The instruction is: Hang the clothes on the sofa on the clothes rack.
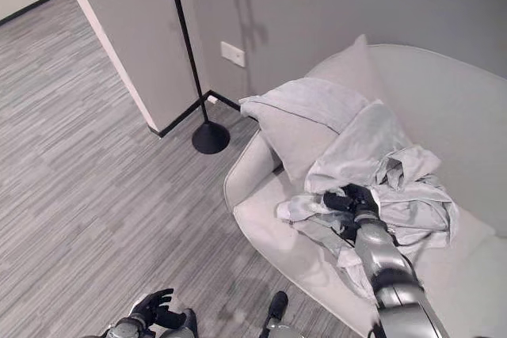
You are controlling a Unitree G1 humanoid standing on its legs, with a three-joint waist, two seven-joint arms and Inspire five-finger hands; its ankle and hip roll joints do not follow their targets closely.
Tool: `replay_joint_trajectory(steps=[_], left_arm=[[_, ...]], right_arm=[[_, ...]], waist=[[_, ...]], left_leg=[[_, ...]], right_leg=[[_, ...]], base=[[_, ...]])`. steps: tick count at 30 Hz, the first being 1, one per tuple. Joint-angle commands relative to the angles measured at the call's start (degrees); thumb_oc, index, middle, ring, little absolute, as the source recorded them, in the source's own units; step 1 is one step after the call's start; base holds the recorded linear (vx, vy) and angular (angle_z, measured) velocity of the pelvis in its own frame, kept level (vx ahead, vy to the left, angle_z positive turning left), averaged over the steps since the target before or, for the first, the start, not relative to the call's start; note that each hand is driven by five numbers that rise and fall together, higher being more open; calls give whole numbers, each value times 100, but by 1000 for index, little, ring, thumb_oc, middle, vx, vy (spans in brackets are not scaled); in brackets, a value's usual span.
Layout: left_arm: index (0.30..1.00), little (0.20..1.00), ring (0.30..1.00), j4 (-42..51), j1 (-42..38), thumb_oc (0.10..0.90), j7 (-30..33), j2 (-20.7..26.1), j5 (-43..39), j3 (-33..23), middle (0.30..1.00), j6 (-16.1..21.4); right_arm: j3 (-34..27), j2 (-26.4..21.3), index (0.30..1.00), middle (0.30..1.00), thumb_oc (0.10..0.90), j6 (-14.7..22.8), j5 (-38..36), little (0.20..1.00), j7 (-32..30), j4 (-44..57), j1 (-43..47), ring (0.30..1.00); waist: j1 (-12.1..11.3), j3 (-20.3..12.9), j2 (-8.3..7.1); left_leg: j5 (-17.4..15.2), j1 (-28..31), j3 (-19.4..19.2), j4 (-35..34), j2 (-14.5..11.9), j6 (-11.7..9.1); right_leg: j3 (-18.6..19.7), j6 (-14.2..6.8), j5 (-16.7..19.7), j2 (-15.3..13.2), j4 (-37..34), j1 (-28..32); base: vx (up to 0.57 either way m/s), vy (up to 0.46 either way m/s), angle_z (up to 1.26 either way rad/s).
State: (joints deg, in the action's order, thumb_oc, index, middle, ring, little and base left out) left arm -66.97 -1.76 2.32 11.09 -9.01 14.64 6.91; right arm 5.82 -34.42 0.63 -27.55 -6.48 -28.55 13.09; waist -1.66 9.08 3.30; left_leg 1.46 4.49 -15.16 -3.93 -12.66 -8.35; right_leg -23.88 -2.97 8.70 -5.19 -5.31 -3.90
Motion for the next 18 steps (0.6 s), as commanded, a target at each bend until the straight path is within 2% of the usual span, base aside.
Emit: replay_joint_trajectory(steps=[1, 3, 4, 5, 8, 11, 13, 14, 15, 18], left_arm=[[900, 900, 900, 324, -182, 800, 24, 225, -369, 3, 900, 220], [900, 900, 900, 930, -171, 800, 47, 329, -508, -34, 900, 301], [900, 900, 900, 1836, -97, 800, 37, 496, -687, -42, 900, 423], [900, 900, 900, 1848, -91, 800, 38, 501, -687, -41, 900, 415], [900, 900, 900, 3107, 76, 800, -40, 744, -932, -53, 900, 528], [900, 900, 900, 4511, 200, 800, -24, 991, -919, -27, 900, 603], [900, 900, 900, 4759, 212, 800, 6, 1027, -832, -21, 900, 623], [900, 900, 900, 5167, 192, 800, 84, 1101, -643, 10, 900, 706], [900, 900, 900, 5183, 200, 800, 87, 1101, -638, -2, 900, 697], [900, 900, 900, 5675, 145, 800, 252, 1154, -309, 121, 900, 847]], right_arm=[[-544, -543, 300, 300, 400, 752, -104, 300, 39, 973, 146, 300], [-622, -709, 300, 300, 400, 868, -36, 300, 137, 1824, -23, 300], [-671, -856, 300, 300, 400, 992, 42, 300, 223, 2602, -122, 300], [-677, -853, 300, 300, 400, 986, 44, 300, 221, 2612, -131, 300], [-596, -812, 300, 300, 400, 1097, -12, 300, 294, 3239, -25, 300], [-312, -573, 300, 300, 400, 1195, -439, 300, 279, 3561, 393, 300], [-238, -536, 300, 300, 400, 1229, -555, 300, 253, 3606, 530, 300], [-59, -481, 300, 300, 400, 1293, -891, 300, 260, 3683, 873, 300], [-47, -482, 300, 300, 400, 1298, -901, 300, 264, 3670, 891, 300], [296, -489, 300, 300, 400, 1443, -1565, 300, 235, 3570, 1637, 300]], waist=[[-70, -362, -326], [-30, -406, -345], [11, -455, -350], [12, -465, -359], [21, -557, -369], [-8, -687, -354], [-9, -705, -360], [-39, -759, -370], [-32, -753, -368], [-98, -813, -414]], left_leg=[[224, -257, 377, -107, -83, -110], [203, -163, 329, -107, -96, -105], [168, -41, 278, -107, -130, -101], [185, -61, 282, -107, -121, -95], [163, 53, 227, -107, -165, -78], [150, 159, 202, -107, -200, -79], [149, 168, 200, -107, -204, -84], [149, 199, 193, -107, -230, -106], [148, 203, 192, -107, -231, -107], [161, 225, 190, -107, -250, -132]], right_leg=[[425, -599, -532, -481, 31, 508], [428, -608, -524, -492, 35, 559], [456, -616, -521, -496, 45, 621], [454, -614, -504, -503, 38, 607], [475, -617, -476, -520, 39, 669], [478, -607, -490, -508, 44, 762], [489, -604, -498, -497, 46, 775], [488, -599, -504, -490, 40, 808], [489, -598, -505, -489, 40, 810], [481, -594, -514, -465, 38, 852]], base=[[-2, -12, -12], [-21, -19, -9], [-26, -18, -17], [-6, -26, -16], [-16, -19, -10], [-9, -11, -11], [-13, -6, -8], [0, 0, 0], [0, 0, 0], [-8, -3, -1]])
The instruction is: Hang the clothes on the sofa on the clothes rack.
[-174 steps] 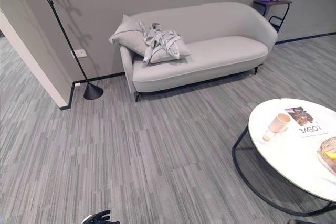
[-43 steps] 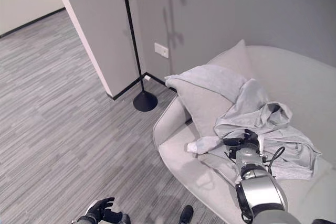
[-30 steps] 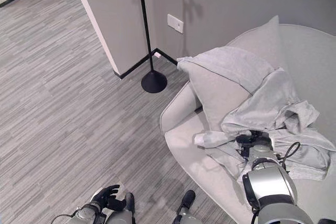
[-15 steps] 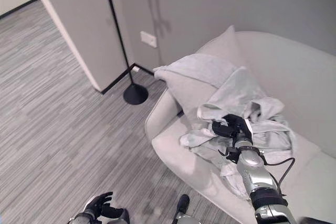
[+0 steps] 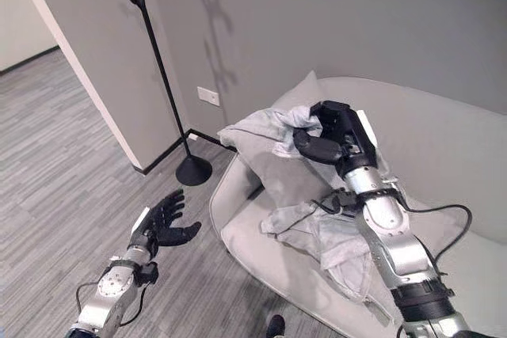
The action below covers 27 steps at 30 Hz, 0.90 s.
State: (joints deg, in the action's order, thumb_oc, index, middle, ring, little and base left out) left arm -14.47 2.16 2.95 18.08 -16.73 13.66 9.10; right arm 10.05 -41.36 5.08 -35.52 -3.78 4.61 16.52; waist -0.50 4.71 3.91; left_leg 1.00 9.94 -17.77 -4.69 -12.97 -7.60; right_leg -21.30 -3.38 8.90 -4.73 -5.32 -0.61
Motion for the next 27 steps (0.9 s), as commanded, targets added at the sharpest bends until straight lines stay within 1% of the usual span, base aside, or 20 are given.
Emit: replay_joint_trajectory(steps=[1, 2, 3, 4, 5, 6, 7, 8, 10, 12, 13, 15, 16, 17, 18, 19, 21, 25, 26, 27], left_arm=[[900, 900, 900, 545, -276, 800, 268, 485, 584, 216, 900, 660], [900, 900, 900, 654, -317, 800, 380, 511, 713, 240, 900, 713], [900, 900, 900, 815, -343, 800, 528, 575, 859, 277, 900, 788], [900, 900, 900, 818, -350, 800, 533, 565, 864, 265, 900, 786], [900, 900, 900, 892, -365, 800, 620, 608, 914, 279, 900, 825], [900, 900, 900, 1067, -409, 800, 856, 743, 1160, 235, 900, 949], [900, 900, 900, 1070, -416, 800, 866, 731, 1168, 221, 900, 948], [900, 900, 900, 1156, -477, 800, 1116, 863, 1390, 202, 900, 1017], [900, 900, 900, 1456, -539, 800, 1350, 1070, 1538, 131, 900, 1104], [900, 900, 900, 1568, -553, 800, 1440, 1127, 1555, 75, 900, 1140], [900, 900, 900, 1797, -612, 800, 1593, 1262, 1564, -6, 900, 1219], [900, 900, 900, 1817, -605, 800, 1594, 1254, 1564, -39, 900, 1208], [900, 900, 900, 2173, -716, 800, 1789, 1372, 1553, -185, 900, 1316], [900, 900, 900, 2189, -710, 800, 1793, 1371, 1555, -204, 900, 1307], [900, 900, 900, 2334, -794, 800, 1889, 1402, 1554, -222, 900, 1340], [900, 900, 900, 2340, -791, 800, 1894, 1405, 1556, -230, 900, 1336], [900, 900, 900, 2482, -917, 800, 1965, 1412, 1488, -232, 900, 1376], [900, 900, 900, 2434, -1301, 800, 2108, 1422, 1661, 51, 900, 1348], [900, 900, 900, 2415, -1458, 800, 2059, 1357, 1572, 237, 900, 1358], [900, 900, 900, 2404, -1468, 800, 2057, 1355, 1567, 245, 900, 1361]], right_arm=[[4, 125, 300, 300, 400, 1027, -996, 300, -39, 200, 1651, 300], [126, 26, 300, 300, 400, 1099, -1204, 300, -65, 189, 2047, 300], [257, -120, 300, 300, 400, 1214, -1417, 300, -211, 99, 2687, 300], [282, -124, 300, 300, 400, 1224, -1427, 300, -209, 69, 2731, 300], [353, -204, 300, 300, 400, 1267, -1542, 300, -265, -2, 3045, 300], [572, -421, 300, 300, 400, 1390, -1822, 300, -354, -360, 3829, 300], [611, -422, 300, 300, 400, 1406, -1841, 300, -342, -408, 3893, 300], [880, -566, 300, 300, 400, 1503, -2030, 300, -484, -831, 4638, 300], [1168, -441, 300, 300, 400, 1573, -2272, 300, -638, -1476, 5500, 300], [1288, -366, 300, 300, 400, 1599, -2342, 300, -670, -1731, 5802, 300], [1439, -195, 300, 300, 400, 1621, -2423, 300, -781, -2165, 6233, 300], [1483, -172, 300, 300, 400, 1634, -2441, 300, -763, -2226, 6311, 300], [1602, 127, 300, 300, 400, 1635, -2522, 300, -871, -2663, 6727, 300], [1620, 142, 300, 300, 400, 1641, -2529, 300, -864, -2692, 6765, 300], [1620, 319, 300, 300, 400, 1680, -2586, 300, -914, -2833, 6885, 300], [1625, 327, 300, 300, 400, 1684, -2590, 300, -909, -2849, 6901, 300], [1644, 505, 300, 300, 400, 1748, -2638, 300, -926, -2825, 6959, 300], [1697, 793, 300, 300, 400, 1851, -2705, 300, -940, -2622, 6869, 300], [1744, 868, 300, 300, 400, 1871, -2724, 300, -912, -2467, 6808, 300], [1743, 861, 300, 300, 400, 1871, -2723, 300, -914, -2460, 6801, 300]], waist=[[-222, -372, -489], [-239, -390, -511], [-274, -438, -558], [-265, -428, -549], [-286, -459, -583], [-316, -496, -640], [-306, -486, -630], [-330, -522, -682], [-403, -581, -751], [-413, -582, -761], [-474, -628, -796], [-452, -612, -784], [-521, -663, -830], [-508, -654, -825], [-528, -672, -835], [-520, -668, -836], [-523, -678, -844], [-472, -692, -858], [-436, -696, -861], [-442, -696, -860]], left_leg=[[208, -302, 442, -31, -225, -214], [214, -293, 439, -31, -234, -225], [220, -285, 444, -31, -242, -236], [221, -287, 443, -31, -242, -236], [222, -287, 441, -31, -251, -245], [223, -276, 440, -31, -274, -267], [224, -280, 439, -31, -272, -267], [234, -279, 439, -31, -289, -287], [235, -274, 454, -31, -313, -298], [236, -277, 461, -31, -314, -302], [233, -271, 484, -31, -317, -307], [233, -271, 484, -31, -315, -306], [231, -267, 524, -31, -320, -309], [231, -268, 525, -31, -319, -309], [230, -265, 541, -31, -315, -307], [230, -265, 542, -31, -314, -307], [228, -263, 567, -31, -306, -298], [208, -247, 565, -31, -286, -281], [198, -234, 558, -31, -270, -274], [197, -233, 558, -31, -270, -273]], right_leg=[[233, -549, -534, -497, 43, 536], [229, -543, -531, -492, 48, 545], [219, -536, -529, -474, 50, 558], [220, -536, -530, -475, 52, 554], [212, -536, -529, -469, 50, 562], [204, -539, -530, -458, 53, 574], [206, -539, -531, -460, 55, 568], [201, -543, -534, -440, 62, 583], [180, -542, -534, -422, 68, 609], [175, -542, -537, -418, 70, 612], [157, -542, -535, -417, 73, 635], [158, -543, -537, -419, 74, 634], [137, -545, -536, -413, 77, 662], [137, -546, -537, -414, 78, 661], [127, -546, -537, -411, 79, 675], [126, -546, -538, -412, 80, 675], [128, -541, -536, -412, 87, 683], [146, -535, -531, -414, 94, 679], [160, -533, -523, -417, 98, 670], [160, -534, -523, -417, 98, 670]], base=[[-21, -11, -4], [-22, -13, -4], [0, 0, 0], [0, 0, 0], [-12, -4, 5], [-12, -4, 4], [0, 0, 0], [0, 0, 0], [0, 0, 0], [0, 0, 0], [0, 0, 0], [5, 0, 2], [9, -1, 4], [8, 0, 6], [-2, 1, 5], [-3, 2, 7], [-10, 4, 9], [-8, 2, 3], [0, 0, 0], [0, 0, 0]])
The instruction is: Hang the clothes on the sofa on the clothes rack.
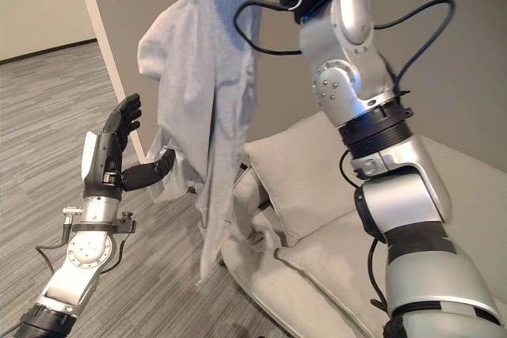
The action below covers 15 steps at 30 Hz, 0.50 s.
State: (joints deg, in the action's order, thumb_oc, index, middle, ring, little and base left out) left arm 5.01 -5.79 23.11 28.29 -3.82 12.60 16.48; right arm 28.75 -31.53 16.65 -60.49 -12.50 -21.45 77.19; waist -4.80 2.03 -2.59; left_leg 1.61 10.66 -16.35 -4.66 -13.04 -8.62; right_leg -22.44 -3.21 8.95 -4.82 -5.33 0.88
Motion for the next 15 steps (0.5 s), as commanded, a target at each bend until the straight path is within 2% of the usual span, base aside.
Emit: replay_joint_trajectory(steps=[1, 2, 3, 4, 6, 7, 8, 9, 10, 12, 15], left_arm=[[900, 900, 900, 454, -730, 800, -46, 267, 131, 458, 900, 632], [900, 900, 900, 339, -839, 800, -282, 63, -354, 688, 900, 645], [900, 900, 900, 315, -857, 800, -300, 55, -378, 692, 900, 656], [900, 900, 900, 187, -918, 800, -470, -108, -741, 833, 900, 656], [900, 900, 900, -159, -980, 800, -797, -539, -1754, 1044, 900, 647], [900, 900, 900, -569, -1111, 800, -950, -929, -2316, 1303, 900, 575], [900, 900, 900, -604, -1134, 800, -963, -944, -2330, 1307, 900, 593], [900, 900, 900, -990, -1355, 800, -1011, -1222, -2575, 1500, 900, 528], [900, 900, 900, -1016, -1373, 800, -1018, -1233, -2581, 1502, 900, 540], [900, 900, 900, -1539, -1617, 800, -1028, -1599, -2966, 1647, 900, 492], [900, 900, 900, -1790, -1764, 800, -980, -1751, -3070, 1646, 900, 490]], right_arm=[[-68, -66, 300, 300, 400, 716, -266, 300, 8, 232, 707, 300], [25, 22, 300, 300, 400, 734, -334, 300, 78, 363, 681, 300], [31, 13, 300, 300, 400, 736, -335, 300, 79, 366, 679, 300], [81, 61, 300, 300, 400, 733, -385, 300, 116, 418, 671, 300], [212, 195, 300, 300, 400, 710, -446, 300, 177, 515, 687, 300], [272, 298, 300, 300, 400, 743, -531, 300, 243, 583, 750, 300], [282, 291, 300, 300, 400, 746, -535, 300, 248, 579, 755, 300], [314, 395, 300, 300, 400, 808, -690, 300, 307, 624, 804, 300], [320, 390, 300, 300, 400, 810, -697, 300, 314, 618, 812, 300], [307, 540, 300, 300, 400, 914, -882, 300, 407, 689, 825, 300], [237, 616, 300, 300, 400, 998, -968, 300, 459, 751, 809, 300]], waist=[[12, -426, -219], [60, -429, -236], [50, -428, -230], [71, -426, -237], [126, -432, -256], [211, -438, -280], [203, -435, -272], [289, -453, -296], [283, -449, -290], [394, -474, -302], [446, -475, -296]], left_leg=[[136, -302, 407, -34, -257, -169], [134, -286, 383, -34, -250, -164], [132, -284, 380, -34, -251, -164], [133, -279, 367, -34, -253, -160], [135, -260, 346, -34, -255, -154], [137, -241, 311, -34, -260, -151], [136, -240, 308, -34, -261, -151], [131, -223, 277, -34, -269, -153], [130, -223, 274, -34, -269, -153], [129, -204, 218, -34, -274, -154], [127, -197, 192, -34, -280, -153]], right_leg=[[294, -548, -524, -406, 100, 519], [321, -543, -516, -402, 104, 508], [324, -544, -516, -402, 105, 507], [340, -537, -513, -395, 106, 503], [371, -524, -512, -385, 106, 493], [410, -514, -506, -375, 107, 480], [413, -514, -506, -374, 108, 478], [465, -505, -503, -363, 101, 466], [467, -505, -503, -363, 102, 464], [535, -492, -502, -336, 100, 438], [572, -488, -505, -317, 97, 426]], base=[[0, 0, 0], [0, 0, 0], [-21, -11, -4], [-17, -9, -6], [-26, -12, -10], [-19, -9, -12], [-12, -16, -18], [2, -11, -16], [-3, -17, -14], [-8, -17, -13], [-6, -18, -13]])
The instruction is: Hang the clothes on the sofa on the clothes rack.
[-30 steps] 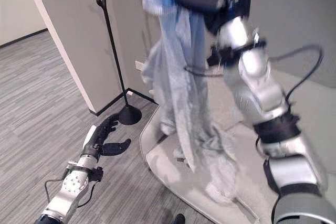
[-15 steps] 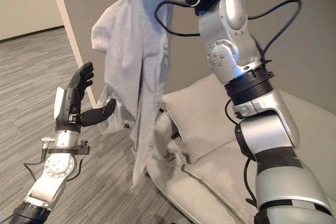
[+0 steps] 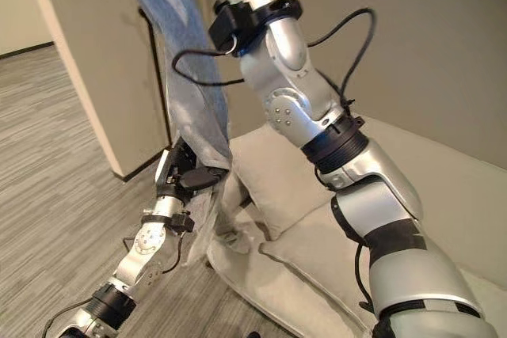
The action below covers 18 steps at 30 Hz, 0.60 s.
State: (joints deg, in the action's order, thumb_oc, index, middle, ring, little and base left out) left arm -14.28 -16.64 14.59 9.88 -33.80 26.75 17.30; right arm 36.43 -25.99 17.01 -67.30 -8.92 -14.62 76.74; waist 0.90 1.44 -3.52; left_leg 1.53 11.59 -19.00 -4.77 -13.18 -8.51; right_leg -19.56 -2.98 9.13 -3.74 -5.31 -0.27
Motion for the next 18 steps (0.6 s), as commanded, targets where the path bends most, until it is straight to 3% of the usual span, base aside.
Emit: replay_joint_trajectory(steps=[1, 2, 3, 11, 15, 16, 18], left_arm=[[900, 900, 900, 127, -686, 800, -130, 85, -74, 232, 900, 413], [900, 900, 900, -103, -869, 800, 66, -69, -112, 150, 900, 439], [300, 300, 300, -98, -881, 400, 127, -61, -46, 81, 300, 423], [300, 300, 300, 535, -526, 400, 699, 265, 643, -788, 300, 583], [300, 300, 300, 1170, -124, 400, 1175, 681, 1433, -1568, 300, 599], [300, 300, 300, 1558, 120, 400, 1391, 971, 1866, -2064, 300, 581], [300, 300, 300, 1710, 268, 400, 1479, 1058, 2017, -2244, 300, 562]], right_arm=[[-529, 60, 300, 300, 400, 962, -290, 300, 103, 66, 855, 300], [-600, 49, 300, 300, 400, 1068, -243, 300, 111, 298, 751, 300], [-631, 0, 300, 300, 400, 1090, -233, 300, 141, 403, 699, 300], [-911, -741, 300, 300, 400, 1247, -140, 300, 260, 1084, 97, 300], [-1202, -1302, 300, 300, 400, 1306, -125, 300, 348, 1394, -367, 300], [-1357, -1676, 300, 300, 400, 1293, -91, 300, 441, 1655, -697, 300], [-1402, -1840, 300, 300, 400, 1274, -69, 300, 474, 1765, -871, 300]], waist=[[-129, -414, -201], [-44, -428, -190], [-26, -425, -181], [-24, -413, -98], [-101, -390, -65], [-161, -353, -36], [-178, -339, -35]], left_leg=[[135, -288, 453, -23, -267, -164], [127, -272, 417, -23, -272, -164], [124, -264, 398, -23, -273, -165], [153, -240, 339, -23, -338, -209], [180, -265, 364, -23, -359, -243], [193, -289, 386, -23, -364, -255], [200, -296, 395, -23, -366, -259]], right_leg=[[288, -511, -524, -424, 96, 540], [332, -504, -523, -404, 89, 519], [358, -503, -525, -394, 86, 510], [400, -492, -574, -321, 55, 510], [355, -493, -599, -297, 50, 530], [323, -500, -613, -296, 48, 527], [312, -502, -614, -299, 51, 525]], base=[[11, -25, -13], [17, -25, -11], [19, -31, -15], [11, -18, -13], [21, -12, 1], [42, -21, 1], [35, -6, 4]])
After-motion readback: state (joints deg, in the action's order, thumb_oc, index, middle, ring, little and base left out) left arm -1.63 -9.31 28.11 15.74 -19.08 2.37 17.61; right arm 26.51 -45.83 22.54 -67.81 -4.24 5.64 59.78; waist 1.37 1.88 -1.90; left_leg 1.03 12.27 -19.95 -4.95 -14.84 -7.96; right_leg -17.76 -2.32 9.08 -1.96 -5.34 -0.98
